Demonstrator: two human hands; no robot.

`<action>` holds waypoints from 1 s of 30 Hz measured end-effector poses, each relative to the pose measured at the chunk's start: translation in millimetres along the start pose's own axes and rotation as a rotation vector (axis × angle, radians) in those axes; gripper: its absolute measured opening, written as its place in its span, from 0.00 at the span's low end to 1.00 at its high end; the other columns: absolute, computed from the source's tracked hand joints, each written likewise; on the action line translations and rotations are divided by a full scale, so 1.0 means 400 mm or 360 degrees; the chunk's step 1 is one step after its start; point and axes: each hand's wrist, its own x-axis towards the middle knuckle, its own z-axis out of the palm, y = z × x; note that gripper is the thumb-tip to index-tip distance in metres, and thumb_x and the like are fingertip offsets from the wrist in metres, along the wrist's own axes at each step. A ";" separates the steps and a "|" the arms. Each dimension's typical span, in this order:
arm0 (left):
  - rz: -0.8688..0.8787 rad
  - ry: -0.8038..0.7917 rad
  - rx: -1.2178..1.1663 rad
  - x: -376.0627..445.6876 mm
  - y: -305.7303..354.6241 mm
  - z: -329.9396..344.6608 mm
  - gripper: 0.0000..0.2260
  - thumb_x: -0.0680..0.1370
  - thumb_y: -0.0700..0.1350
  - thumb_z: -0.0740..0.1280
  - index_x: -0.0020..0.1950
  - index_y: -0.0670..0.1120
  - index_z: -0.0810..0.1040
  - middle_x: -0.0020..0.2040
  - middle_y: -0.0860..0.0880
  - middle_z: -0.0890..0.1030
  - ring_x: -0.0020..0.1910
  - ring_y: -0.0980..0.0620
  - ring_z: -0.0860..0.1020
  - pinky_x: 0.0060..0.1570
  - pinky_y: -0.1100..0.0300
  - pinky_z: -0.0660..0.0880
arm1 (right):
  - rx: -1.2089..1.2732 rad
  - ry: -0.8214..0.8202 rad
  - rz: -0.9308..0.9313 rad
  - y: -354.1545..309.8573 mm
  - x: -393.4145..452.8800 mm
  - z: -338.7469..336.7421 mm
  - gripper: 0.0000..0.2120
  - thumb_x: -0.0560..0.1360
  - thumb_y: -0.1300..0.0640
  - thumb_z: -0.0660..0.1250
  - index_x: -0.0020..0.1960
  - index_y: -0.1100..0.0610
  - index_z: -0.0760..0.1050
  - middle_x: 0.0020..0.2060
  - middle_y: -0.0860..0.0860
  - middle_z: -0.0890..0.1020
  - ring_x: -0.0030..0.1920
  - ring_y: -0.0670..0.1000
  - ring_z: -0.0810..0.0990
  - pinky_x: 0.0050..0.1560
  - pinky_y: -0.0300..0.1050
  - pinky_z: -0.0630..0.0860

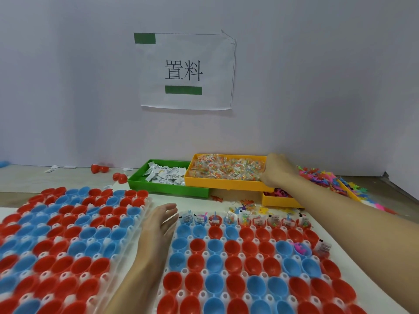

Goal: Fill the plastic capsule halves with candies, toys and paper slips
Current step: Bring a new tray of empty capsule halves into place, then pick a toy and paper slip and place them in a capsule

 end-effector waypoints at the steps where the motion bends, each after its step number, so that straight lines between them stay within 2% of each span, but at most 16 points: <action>1: 0.0002 0.0002 0.0001 0.000 0.000 0.000 0.14 0.84 0.49 0.56 0.59 0.45 0.79 0.58 0.47 0.81 0.59 0.50 0.78 0.51 0.62 0.73 | 0.0014 0.0032 0.0006 0.000 0.001 0.003 0.09 0.75 0.62 0.70 0.36 0.59 0.76 0.33 0.53 0.78 0.33 0.54 0.76 0.32 0.43 0.72; 5: -0.0007 0.0016 -0.0016 0.002 0.001 0.001 0.14 0.84 0.49 0.57 0.58 0.45 0.79 0.58 0.46 0.81 0.59 0.50 0.78 0.52 0.61 0.73 | 0.0239 0.0147 -0.0031 0.009 0.004 0.002 0.13 0.76 0.62 0.66 0.33 0.60 0.74 0.28 0.56 0.75 0.30 0.54 0.74 0.28 0.42 0.66; 7: -0.0016 0.0020 -0.0025 0.002 0.002 0.003 0.14 0.83 0.49 0.57 0.58 0.45 0.79 0.58 0.46 0.81 0.60 0.49 0.78 0.52 0.61 0.73 | 0.0503 0.0248 -0.0050 0.013 0.002 -0.007 0.10 0.76 0.61 0.66 0.37 0.62 0.78 0.32 0.58 0.79 0.33 0.54 0.76 0.31 0.43 0.69; 10: -0.0027 0.0023 -0.0027 0.002 0.003 0.003 0.14 0.84 0.49 0.57 0.58 0.45 0.79 0.58 0.45 0.81 0.60 0.49 0.78 0.53 0.60 0.73 | 0.0951 0.0380 0.0001 0.022 -0.008 -0.025 0.09 0.77 0.59 0.67 0.38 0.56 0.74 0.35 0.51 0.81 0.38 0.52 0.80 0.39 0.46 0.74; 13: -0.0034 0.0021 -0.0015 0.000 0.006 0.003 0.14 0.84 0.49 0.57 0.58 0.45 0.79 0.58 0.45 0.81 0.60 0.49 0.78 0.53 0.60 0.73 | 0.1490 0.0281 0.0121 0.037 -0.037 -0.040 0.06 0.78 0.60 0.67 0.41 0.55 0.75 0.37 0.51 0.84 0.37 0.51 0.86 0.42 0.49 0.82; 17: -0.0014 0.0007 0.0067 -0.003 0.009 0.005 0.13 0.84 0.48 0.56 0.58 0.46 0.78 0.58 0.47 0.81 0.61 0.49 0.78 0.53 0.60 0.72 | 0.1925 0.0109 0.0119 0.084 -0.101 -0.052 0.02 0.79 0.62 0.67 0.47 0.59 0.77 0.41 0.54 0.84 0.38 0.50 0.87 0.36 0.40 0.77; 22: 0.0118 -0.0065 0.0327 -0.020 0.021 0.016 0.11 0.84 0.45 0.55 0.56 0.51 0.77 0.59 0.48 0.79 0.63 0.49 0.76 0.63 0.56 0.69 | 0.2077 0.0088 0.0102 0.155 -0.204 -0.039 0.03 0.79 0.62 0.67 0.48 0.57 0.79 0.35 0.51 0.86 0.41 0.53 0.87 0.38 0.42 0.76; 24: 0.0222 -0.0054 0.0448 -0.027 0.036 0.017 0.10 0.84 0.45 0.56 0.56 0.52 0.77 0.61 0.50 0.78 0.64 0.50 0.75 0.65 0.54 0.69 | 0.2066 0.0100 0.0090 0.176 -0.235 -0.031 0.03 0.79 0.62 0.67 0.48 0.57 0.79 0.35 0.52 0.86 0.41 0.53 0.87 0.39 0.42 0.76; 27: 0.0459 -0.0010 0.0669 -0.040 0.071 0.026 0.10 0.83 0.46 0.59 0.59 0.53 0.78 0.60 0.54 0.79 0.61 0.57 0.75 0.57 0.62 0.71 | 0.2038 0.0055 0.0030 0.192 -0.256 -0.034 0.03 0.79 0.61 0.68 0.50 0.57 0.80 0.38 0.54 0.87 0.41 0.54 0.87 0.40 0.45 0.77; 30: 0.0594 -0.0122 0.0801 -0.056 0.107 0.060 0.09 0.82 0.45 0.61 0.56 0.56 0.79 0.55 0.58 0.81 0.53 0.68 0.77 0.46 0.73 0.70 | 0.1985 -0.0082 -0.0069 0.203 -0.257 -0.056 0.03 0.79 0.61 0.68 0.51 0.57 0.80 0.40 0.54 0.87 0.42 0.54 0.87 0.40 0.45 0.77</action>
